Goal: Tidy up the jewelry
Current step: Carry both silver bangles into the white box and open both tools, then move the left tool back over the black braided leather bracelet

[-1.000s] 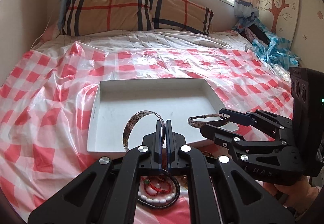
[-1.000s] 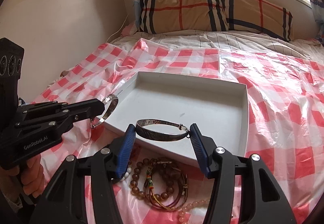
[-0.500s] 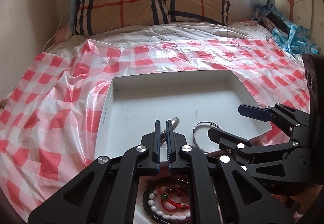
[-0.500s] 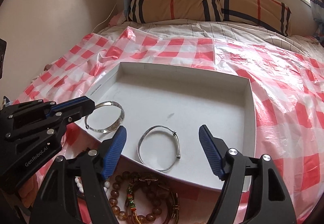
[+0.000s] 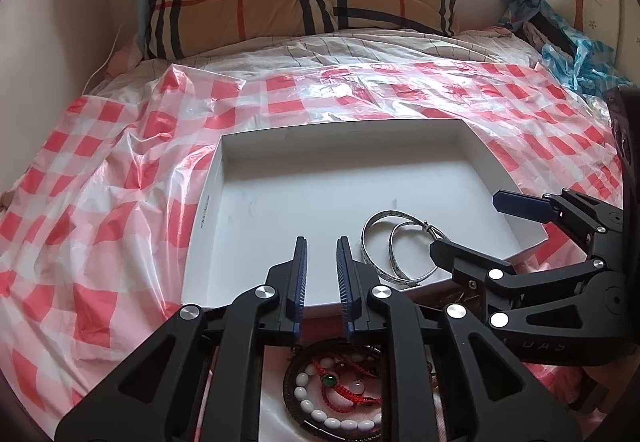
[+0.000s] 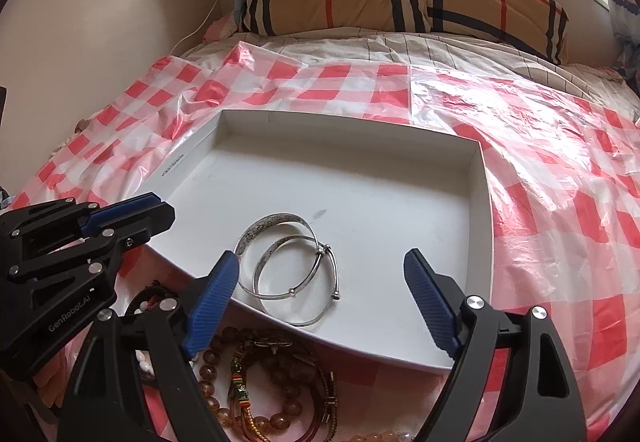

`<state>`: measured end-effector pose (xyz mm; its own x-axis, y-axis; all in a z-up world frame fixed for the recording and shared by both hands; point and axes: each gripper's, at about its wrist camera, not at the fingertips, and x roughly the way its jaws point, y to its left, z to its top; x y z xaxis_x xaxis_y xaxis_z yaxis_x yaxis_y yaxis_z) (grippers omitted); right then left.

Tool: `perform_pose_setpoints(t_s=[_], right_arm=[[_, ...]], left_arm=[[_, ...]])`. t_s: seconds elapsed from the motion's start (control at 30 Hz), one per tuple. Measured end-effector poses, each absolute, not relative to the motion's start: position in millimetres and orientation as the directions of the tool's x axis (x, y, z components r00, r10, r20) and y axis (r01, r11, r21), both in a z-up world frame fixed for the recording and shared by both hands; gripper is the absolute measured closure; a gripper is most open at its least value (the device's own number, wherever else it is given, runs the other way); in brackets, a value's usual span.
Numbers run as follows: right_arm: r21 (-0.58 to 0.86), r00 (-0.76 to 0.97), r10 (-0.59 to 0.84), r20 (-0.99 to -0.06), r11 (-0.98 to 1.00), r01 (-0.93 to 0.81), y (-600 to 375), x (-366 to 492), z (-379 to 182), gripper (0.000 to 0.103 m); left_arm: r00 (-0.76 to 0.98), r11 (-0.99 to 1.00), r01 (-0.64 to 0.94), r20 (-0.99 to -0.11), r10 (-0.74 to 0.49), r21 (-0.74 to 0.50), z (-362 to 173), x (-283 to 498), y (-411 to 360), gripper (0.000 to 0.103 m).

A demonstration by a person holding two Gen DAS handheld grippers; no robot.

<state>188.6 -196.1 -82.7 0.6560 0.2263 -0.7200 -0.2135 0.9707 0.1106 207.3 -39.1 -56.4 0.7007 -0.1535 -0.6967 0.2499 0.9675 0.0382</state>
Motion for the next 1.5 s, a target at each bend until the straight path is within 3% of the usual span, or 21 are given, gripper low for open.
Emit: perform_pose_setpoints(t_s=[0.1, 0.27, 0.33, 0.4, 0.47, 0.63, 0.93, 1.23, 1.5], right_arm=[[0.11, 0.657, 0.226, -0.72, 0.971, -0.212, -198, 188, -82, 0.021], [0.109, 0.654, 0.228, -0.722, 0.97, -0.217, -199, 188, -82, 0.02], [0.104, 0.656, 0.224, -0.72, 0.971, -0.217, -201, 188, -80, 0.019], [0.107, 0.665, 0.218, -0.714, 0.973, -0.203, -206, 186, -77, 0.019], [0.115, 0.677, 0.205, -0.707, 0.978, -0.176, -216, 183, -71, 0.018], [0.133, 0.706, 0.144, -0.694, 0.989, -0.071, -252, 167, -51, 0.014], [0.151, 0.614, 0.139, -0.777, 0.988, -0.033, -275, 142, -64, 0.014], [0.124, 0.561, 0.089, -0.823, 0.992, 0.024, -294, 109, -81, 0.014], [0.015, 0.453, 0.068, -0.889, 0.993, -0.12, -260, 110, -108, 0.014]], left_arm=[[0.706, 0.967, 0.251, -0.693, -0.146, 0.052, -56, 205, -42, 0.074], [0.715, 0.968, 0.243, -0.687, -0.132, 0.067, -56, 203, -43, 0.066], [0.718, 0.97, 0.235, -0.684, -0.128, 0.066, -55, 204, -40, 0.059], [0.723, 0.974, 0.218, -0.68, -0.123, 0.056, -53, 204, -34, 0.046], [0.725, 0.981, 0.192, -0.678, -0.124, 0.026, -50, 204, -23, 0.043], [0.714, 0.988, 0.148, -0.688, -0.132, -0.036, -47, 200, 1, 0.042], [0.679, 0.985, 0.166, -0.719, -0.15, -0.048, -44, 188, 15, 0.042], [0.583, 0.97, 0.243, -0.802, -0.125, 0.025, -72, 158, 9, 0.042], [0.558, 0.951, 0.306, -0.817, -0.147, 0.037, -78, 147, 1, 0.042]])
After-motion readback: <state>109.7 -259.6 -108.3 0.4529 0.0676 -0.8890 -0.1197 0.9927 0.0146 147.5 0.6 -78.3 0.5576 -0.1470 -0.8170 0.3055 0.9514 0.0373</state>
